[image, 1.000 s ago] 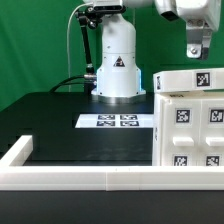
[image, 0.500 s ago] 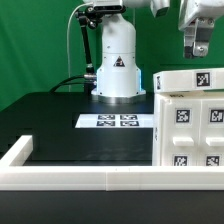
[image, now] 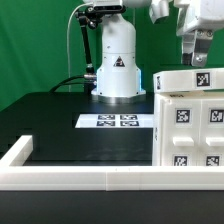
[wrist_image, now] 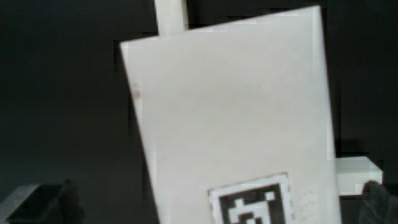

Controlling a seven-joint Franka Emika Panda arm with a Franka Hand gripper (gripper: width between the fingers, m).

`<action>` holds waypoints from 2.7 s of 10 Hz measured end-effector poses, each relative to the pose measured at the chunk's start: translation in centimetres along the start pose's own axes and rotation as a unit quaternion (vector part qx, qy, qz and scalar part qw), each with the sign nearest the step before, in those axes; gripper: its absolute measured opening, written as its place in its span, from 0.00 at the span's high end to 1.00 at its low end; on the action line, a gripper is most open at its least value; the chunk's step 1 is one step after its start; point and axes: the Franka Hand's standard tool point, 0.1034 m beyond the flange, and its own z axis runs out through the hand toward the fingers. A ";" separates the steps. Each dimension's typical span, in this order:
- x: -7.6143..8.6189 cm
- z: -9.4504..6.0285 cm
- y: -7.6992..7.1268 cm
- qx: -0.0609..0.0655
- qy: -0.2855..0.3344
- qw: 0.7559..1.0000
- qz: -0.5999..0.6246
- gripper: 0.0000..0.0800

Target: Assemble cabinet

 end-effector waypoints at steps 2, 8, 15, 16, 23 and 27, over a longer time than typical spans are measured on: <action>-0.4 0.8 -0.2 0.006 -0.003 1.000 0.002 0.00; -0.5 1.7 -0.4 0.013 -0.006 1.000 0.009 0.04; -0.6 1.7 -0.4 0.013 -0.007 1.000 0.027 0.29; -0.6 1.7 -0.4 0.013 -0.006 0.998 0.055 0.29; -0.1 1.6 -1.2 0.020 -0.012 0.954 0.297 0.29; 0.7 1.9 -2.5 0.015 -0.010 0.861 0.509 0.29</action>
Offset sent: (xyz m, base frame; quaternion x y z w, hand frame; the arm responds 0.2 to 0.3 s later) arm 0.0025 0.0029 -0.0094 0.0036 0.0072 -0.0096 0.9999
